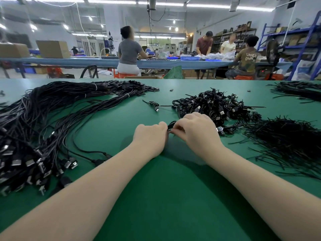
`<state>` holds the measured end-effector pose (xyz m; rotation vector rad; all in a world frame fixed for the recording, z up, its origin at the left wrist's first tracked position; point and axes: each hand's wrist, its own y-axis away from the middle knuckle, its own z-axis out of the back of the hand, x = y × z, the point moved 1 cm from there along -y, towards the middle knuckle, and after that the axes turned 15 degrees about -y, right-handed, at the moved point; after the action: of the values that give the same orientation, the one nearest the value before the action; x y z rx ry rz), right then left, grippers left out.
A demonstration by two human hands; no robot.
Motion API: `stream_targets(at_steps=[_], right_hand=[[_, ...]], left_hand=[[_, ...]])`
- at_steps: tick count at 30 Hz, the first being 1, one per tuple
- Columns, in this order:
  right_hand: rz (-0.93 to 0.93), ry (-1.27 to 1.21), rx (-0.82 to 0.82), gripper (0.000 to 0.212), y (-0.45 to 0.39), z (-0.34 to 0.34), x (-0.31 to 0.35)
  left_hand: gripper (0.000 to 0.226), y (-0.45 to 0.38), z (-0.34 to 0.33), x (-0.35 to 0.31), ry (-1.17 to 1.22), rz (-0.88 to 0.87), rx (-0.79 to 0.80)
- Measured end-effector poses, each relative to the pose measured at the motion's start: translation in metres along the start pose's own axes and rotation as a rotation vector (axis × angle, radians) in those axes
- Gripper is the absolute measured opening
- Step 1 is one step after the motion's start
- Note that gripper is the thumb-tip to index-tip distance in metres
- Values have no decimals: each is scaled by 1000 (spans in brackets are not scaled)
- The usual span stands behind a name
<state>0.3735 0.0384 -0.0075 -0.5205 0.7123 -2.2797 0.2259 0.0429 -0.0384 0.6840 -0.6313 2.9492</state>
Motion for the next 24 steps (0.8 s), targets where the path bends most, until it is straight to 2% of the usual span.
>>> stream_targets(at_steps=[3,6,7,11,14,17,19,20,22,24], right_hand=[[53,43,130,27,-10,16,-2],[86,-81,226,18,-18,33,-7],[45,-161,260,15,-20,38,-12],[-295,-545,464,13,-14,54,-42],[-594,-1018,564,17,3,49,-54],[-778,-1465,438,12,7,33,-45],[-815,-1559,323,12,2,20,-33],[-832,-1551,249,10,0,13,-26],[-861,-1496,93,10,-2,0,-15],[-853,-1472,-24,14,-1,-9,-8]], left_hand=[[20,1,3,1,-48,26,-2],[6,5,13,-3,-164,-85,-87],[10,7,19,-5,-192,-141,-133],[15,15,39,-12,-55,-378,-315],[16,21,41,-12,286,-418,-362],[19,18,38,-19,925,-188,-162],[24,11,35,-25,1406,86,-30],[26,7,33,-26,1536,211,27],[27,3,29,-27,1541,340,90],[25,3,24,-26,1511,383,87]])
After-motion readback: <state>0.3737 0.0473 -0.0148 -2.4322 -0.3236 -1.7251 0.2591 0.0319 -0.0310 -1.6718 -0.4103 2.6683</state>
